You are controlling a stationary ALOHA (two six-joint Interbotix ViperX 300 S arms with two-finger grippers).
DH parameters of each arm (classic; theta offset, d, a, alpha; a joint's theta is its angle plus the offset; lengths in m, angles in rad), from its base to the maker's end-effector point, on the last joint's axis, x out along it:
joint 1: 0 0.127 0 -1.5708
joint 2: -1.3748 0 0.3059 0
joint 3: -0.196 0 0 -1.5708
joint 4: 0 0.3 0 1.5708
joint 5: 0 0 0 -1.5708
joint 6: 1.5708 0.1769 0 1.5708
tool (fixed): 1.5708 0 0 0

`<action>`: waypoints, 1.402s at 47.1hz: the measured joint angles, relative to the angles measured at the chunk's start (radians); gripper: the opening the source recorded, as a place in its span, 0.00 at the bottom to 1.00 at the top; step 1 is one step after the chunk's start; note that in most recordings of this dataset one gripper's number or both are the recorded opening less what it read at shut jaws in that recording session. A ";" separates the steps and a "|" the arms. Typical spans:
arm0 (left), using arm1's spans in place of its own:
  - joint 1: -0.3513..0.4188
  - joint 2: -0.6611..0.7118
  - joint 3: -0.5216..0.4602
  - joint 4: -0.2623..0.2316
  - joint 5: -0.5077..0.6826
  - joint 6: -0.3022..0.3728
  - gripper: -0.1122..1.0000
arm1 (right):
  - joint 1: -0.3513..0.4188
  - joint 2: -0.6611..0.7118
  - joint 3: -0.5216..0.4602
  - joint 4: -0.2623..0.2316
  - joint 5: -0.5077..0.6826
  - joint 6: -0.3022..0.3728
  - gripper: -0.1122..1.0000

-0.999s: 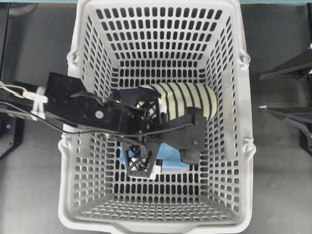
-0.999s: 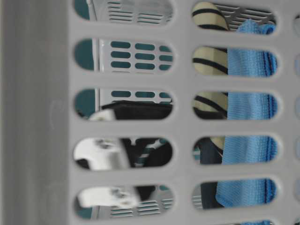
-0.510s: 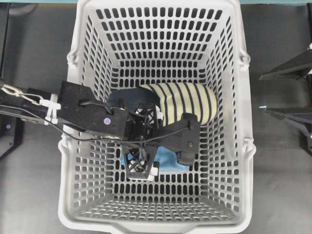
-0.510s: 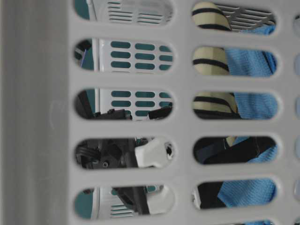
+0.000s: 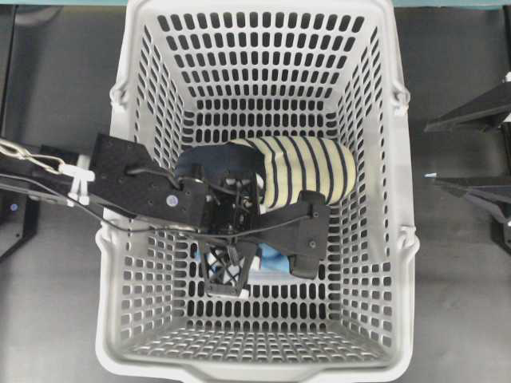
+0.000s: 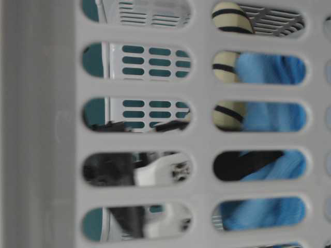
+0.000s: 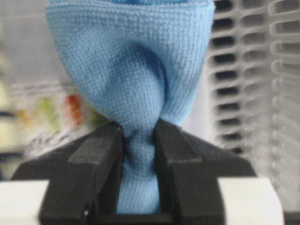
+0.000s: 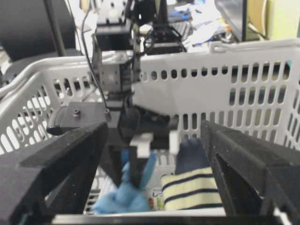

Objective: Pick up the blue cloth from the shopping basket with the left arm.
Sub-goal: 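Lift the pinched blue cloth upward out of the basket with left gripper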

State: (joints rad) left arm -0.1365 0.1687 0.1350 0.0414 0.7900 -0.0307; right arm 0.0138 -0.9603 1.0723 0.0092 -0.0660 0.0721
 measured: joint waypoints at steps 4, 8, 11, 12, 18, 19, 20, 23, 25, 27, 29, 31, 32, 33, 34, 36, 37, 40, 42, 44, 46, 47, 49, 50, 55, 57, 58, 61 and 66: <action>0.003 -0.021 -0.038 -0.002 0.028 -0.003 0.26 | 0.000 0.000 0.003 0.000 0.000 0.000 0.79; 0.002 -0.048 -0.095 0.000 0.083 -0.003 0.26 | 0.000 0.000 0.003 0.000 0.000 -0.002 0.79; 0.000 -0.058 -0.143 0.000 0.135 -0.002 0.26 | 0.000 -0.002 0.003 0.000 0.000 -0.002 0.79; 0.000 -0.063 -0.166 0.000 0.158 -0.002 0.26 | 0.000 0.000 0.003 0.000 0.000 0.000 0.79; 0.000 -0.080 -0.281 0.000 0.287 0.002 0.26 | 0.000 0.000 0.003 0.000 -0.002 0.000 0.79; -0.002 -0.080 -0.299 0.000 0.307 0.000 0.26 | 0.000 0.000 0.003 0.000 -0.002 0.000 0.79; 0.000 -0.081 -0.316 0.000 0.328 0.002 0.26 | 0.000 0.000 0.003 0.000 -0.002 -0.002 0.79; -0.002 -0.083 -0.371 0.000 0.387 -0.003 0.26 | 0.000 0.000 0.003 0.000 -0.003 -0.002 0.79; -0.002 -0.081 -0.403 0.000 0.414 -0.008 0.26 | 0.000 0.000 0.003 0.000 -0.003 -0.002 0.79; 0.000 -0.083 -0.428 0.000 0.437 -0.009 0.26 | 0.000 0.000 0.003 0.000 -0.006 -0.002 0.79; 0.000 -0.081 -0.449 0.000 0.457 -0.011 0.26 | 0.000 0.000 0.003 -0.002 -0.008 -0.002 0.79; -0.002 -0.083 -0.463 0.000 0.471 -0.012 0.26 | 0.000 0.000 0.003 0.000 -0.009 -0.002 0.79; -0.002 -0.081 -0.468 0.000 0.476 -0.012 0.26 | 0.000 -0.002 0.003 0.000 -0.011 -0.002 0.79; -0.002 -0.083 -0.471 0.000 0.477 -0.012 0.26 | 0.000 0.000 0.003 0.000 -0.012 0.000 0.79; -0.002 -0.083 -0.474 0.000 0.480 -0.014 0.26 | 0.000 0.000 0.003 0.000 -0.012 -0.002 0.79; -0.002 -0.081 -0.474 0.000 0.482 -0.014 0.26 | 0.000 0.000 0.003 0.000 -0.015 0.000 0.79; 0.000 -0.083 -0.474 0.000 0.482 -0.014 0.26 | 0.000 0.000 0.003 0.000 -0.017 0.000 0.79; -0.002 -0.081 -0.474 0.000 0.485 -0.015 0.26 | 0.000 -0.002 0.003 0.000 -0.018 0.000 0.79; -0.002 -0.081 -0.476 0.000 0.485 -0.014 0.26 | 0.000 0.000 0.003 0.000 -0.018 0.000 0.79; -0.002 -0.081 -0.474 0.000 0.486 -0.015 0.26 | 0.000 0.000 0.003 0.000 -0.018 0.000 0.79; 0.000 -0.083 -0.474 0.000 0.486 -0.015 0.26 | 0.000 -0.002 0.003 0.000 -0.018 0.000 0.79; -0.002 -0.083 -0.474 0.000 0.486 -0.015 0.26 | 0.000 0.000 0.003 0.000 -0.018 -0.002 0.79; -0.002 -0.081 -0.474 0.000 0.486 -0.015 0.26 | 0.000 -0.002 0.003 0.000 -0.018 0.000 0.79; -0.002 -0.081 -0.474 0.000 0.486 -0.015 0.26 | 0.000 -0.002 0.003 0.000 -0.018 -0.002 0.79; -0.002 -0.081 -0.474 -0.002 0.488 -0.015 0.26 | 0.000 -0.002 0.003 0.000 -0.018 0.000 0.79; -0.002 -0.081 -0.474 0.000 0.488 -0.015 0.26 | 0.000 -0.002 0.003 0.000 -0.018 0.000 0.79; -0.002 -0.083 -0.474 0.000 0.488 -0.015 0.26 | 0.000 -0.002 0.003 0.000 -0.018 0.000 0.79; -0.002 -0.083 -0.474 0.000 0.486 -0.015 0.26 | 0.000 -0.002 0.005 0.000 -0.018 0.000 0.79; -0.002 -0.081 -0.474 -0.002 0.486 -0.015 0.26 | 0.000 -0.002 0.006 0.000 -0.018 0.000 0.79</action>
State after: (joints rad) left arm -0.1381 0.0874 -0.3390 0.0399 1.2763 -0.0460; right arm 0.0138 -0.9618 1.0784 0.0092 -0.0844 0.0721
